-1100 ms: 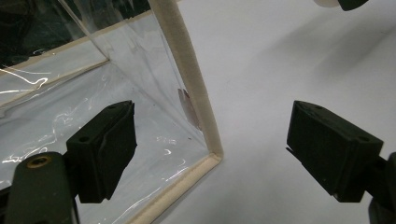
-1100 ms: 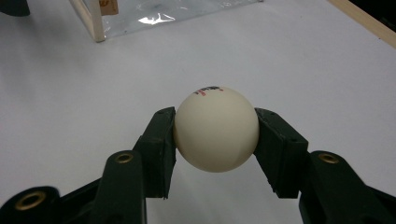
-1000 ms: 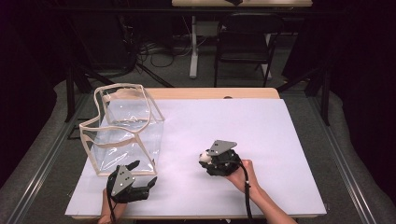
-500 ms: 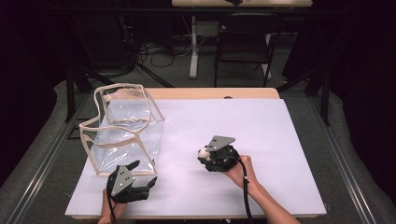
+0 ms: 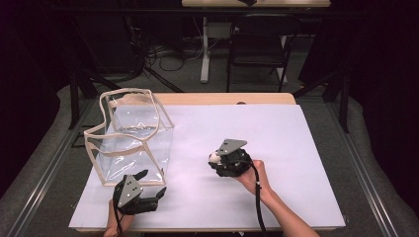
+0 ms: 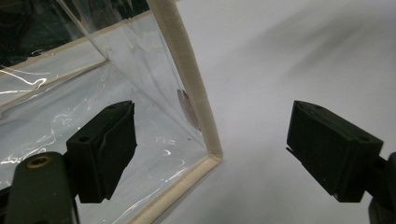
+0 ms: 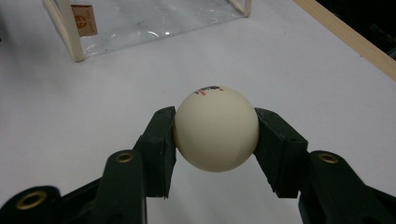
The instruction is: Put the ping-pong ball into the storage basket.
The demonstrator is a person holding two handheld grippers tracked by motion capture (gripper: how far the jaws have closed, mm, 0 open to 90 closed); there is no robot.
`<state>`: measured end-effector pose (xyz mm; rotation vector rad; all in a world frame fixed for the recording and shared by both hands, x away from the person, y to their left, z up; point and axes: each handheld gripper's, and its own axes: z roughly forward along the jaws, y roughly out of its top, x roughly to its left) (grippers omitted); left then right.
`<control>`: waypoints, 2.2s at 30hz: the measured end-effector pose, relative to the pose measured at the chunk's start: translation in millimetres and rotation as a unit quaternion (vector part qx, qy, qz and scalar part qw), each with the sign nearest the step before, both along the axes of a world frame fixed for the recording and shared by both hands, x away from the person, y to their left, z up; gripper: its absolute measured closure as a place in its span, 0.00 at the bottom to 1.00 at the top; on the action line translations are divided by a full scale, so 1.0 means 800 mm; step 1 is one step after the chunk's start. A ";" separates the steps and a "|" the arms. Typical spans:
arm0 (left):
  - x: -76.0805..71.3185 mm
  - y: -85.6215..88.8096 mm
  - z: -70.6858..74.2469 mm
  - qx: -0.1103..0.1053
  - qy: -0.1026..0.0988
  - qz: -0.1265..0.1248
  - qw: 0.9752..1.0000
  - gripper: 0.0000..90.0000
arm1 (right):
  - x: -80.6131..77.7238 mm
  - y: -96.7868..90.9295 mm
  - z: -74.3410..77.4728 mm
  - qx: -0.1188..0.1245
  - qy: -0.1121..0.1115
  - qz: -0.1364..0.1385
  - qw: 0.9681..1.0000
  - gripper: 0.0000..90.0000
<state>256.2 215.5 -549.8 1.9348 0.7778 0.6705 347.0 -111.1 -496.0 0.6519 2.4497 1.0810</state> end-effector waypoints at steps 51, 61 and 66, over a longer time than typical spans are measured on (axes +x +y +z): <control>0.001 -0.001 0.000 -0.002 0.000 -0.001 1.000 0.18 | 0.048 0.019 0.014 0.015 0.019 -0.004 1.000 0.56; 0.001 0.000 0.000 -0.001 0.001 -0.001 1.000 0.18 | 0.056 0.023 0.020 0.016 0.018 -0.005 1.000 0.56; 0.001 0.000 0.000 -0.002 0.001 -0.001 1.000 0.18 | 0.059 0.025 0.024 0.015 0.014 -0.005 1.000 0.56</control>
